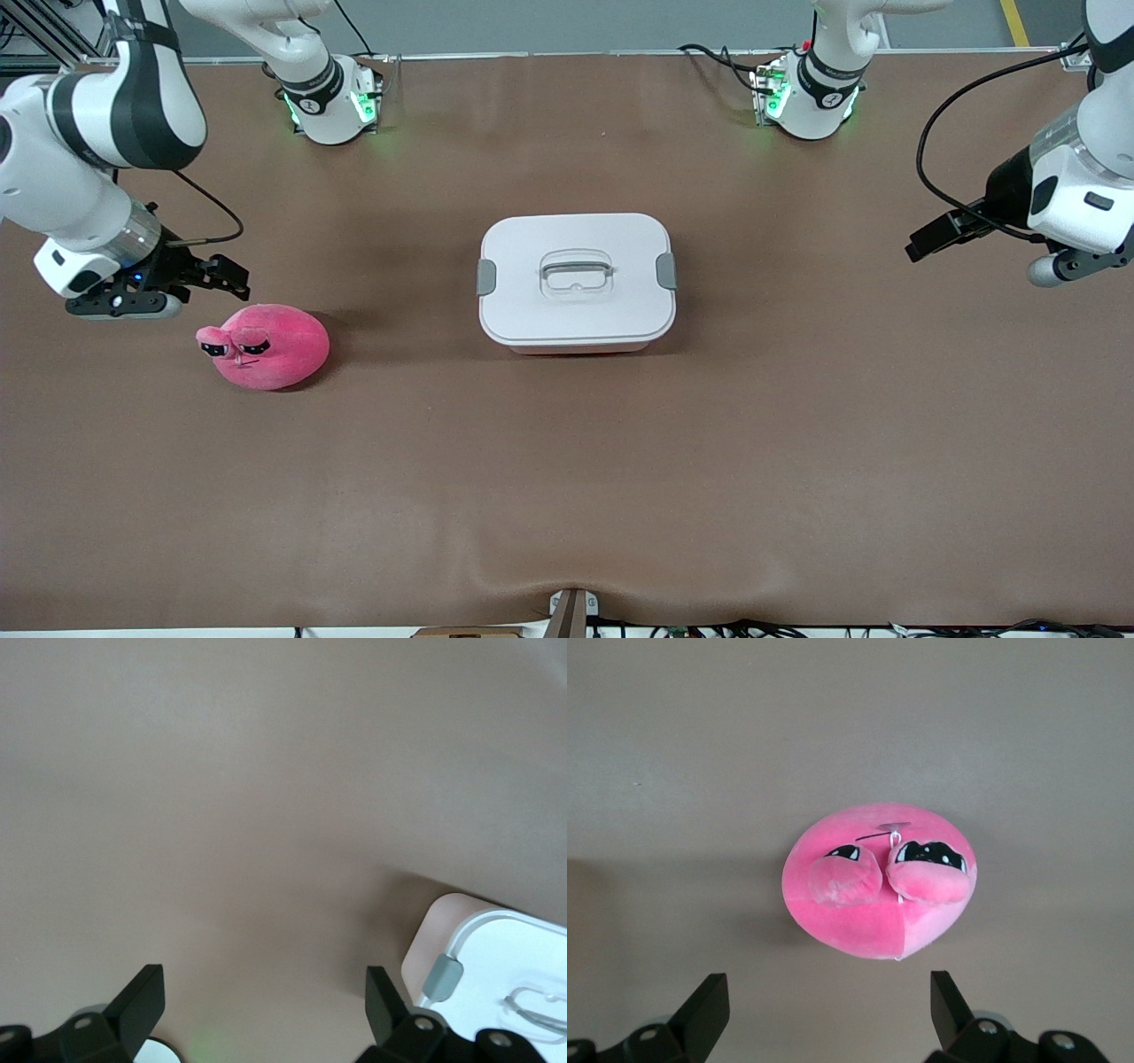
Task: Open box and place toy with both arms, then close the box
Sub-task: 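Grasp the pink plush with the right gripper while the left gripper reaches the lid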
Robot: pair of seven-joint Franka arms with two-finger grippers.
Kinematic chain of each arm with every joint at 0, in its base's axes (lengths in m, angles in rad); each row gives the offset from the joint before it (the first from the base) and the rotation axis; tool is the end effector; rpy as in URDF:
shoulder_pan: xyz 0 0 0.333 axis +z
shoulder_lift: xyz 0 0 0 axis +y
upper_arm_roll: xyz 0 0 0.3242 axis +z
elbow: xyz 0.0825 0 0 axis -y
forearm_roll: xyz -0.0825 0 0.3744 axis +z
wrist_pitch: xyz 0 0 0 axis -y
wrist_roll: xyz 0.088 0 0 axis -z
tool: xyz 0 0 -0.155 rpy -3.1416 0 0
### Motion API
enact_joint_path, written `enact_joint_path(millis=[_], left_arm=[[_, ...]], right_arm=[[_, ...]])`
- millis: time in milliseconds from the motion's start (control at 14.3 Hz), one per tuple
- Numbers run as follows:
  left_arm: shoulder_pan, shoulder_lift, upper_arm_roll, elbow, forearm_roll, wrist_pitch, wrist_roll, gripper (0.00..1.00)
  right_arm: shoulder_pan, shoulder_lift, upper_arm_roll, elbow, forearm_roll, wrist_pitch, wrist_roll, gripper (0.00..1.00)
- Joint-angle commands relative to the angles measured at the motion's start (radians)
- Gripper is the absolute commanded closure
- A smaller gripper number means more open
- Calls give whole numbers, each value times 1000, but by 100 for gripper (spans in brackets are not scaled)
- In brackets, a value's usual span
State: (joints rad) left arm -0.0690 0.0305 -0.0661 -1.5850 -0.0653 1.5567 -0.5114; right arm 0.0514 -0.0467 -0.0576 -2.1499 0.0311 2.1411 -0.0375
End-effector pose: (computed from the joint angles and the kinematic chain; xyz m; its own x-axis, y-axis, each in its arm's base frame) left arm 0.5425 -0.0835 0.5607 0.9268 0.3659 -0.0840 0.3694 -0.9288 0.0299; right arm 0.5256 -0.0008 0.3902 0.9991 0.0145 0.0386 0.0156 -0.9995 -0.0280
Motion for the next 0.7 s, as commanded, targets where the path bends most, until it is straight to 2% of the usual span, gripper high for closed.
enact_joint_path(millis=[0, 210, 420, 630], left_arm=[[-22, 12, -3, 23, -18, -3, -88, 0], [-52, 22, -4, 23, -19, -3, -179, 0], [-89, 29, -7, 22, -21, -3, -307, 0], [-95, 37, -12, 22, -74, -3, -389, 0]], right_arm=[[7, -16, 1, -54, -11, 61, -7, 0], [16, 25, 1, -53, -11, 101, -19, 0], [31, 79, -1, -53, -11, 166, -224, 0], [28, 116, -1, -50, -11, 203, -362, 0]])
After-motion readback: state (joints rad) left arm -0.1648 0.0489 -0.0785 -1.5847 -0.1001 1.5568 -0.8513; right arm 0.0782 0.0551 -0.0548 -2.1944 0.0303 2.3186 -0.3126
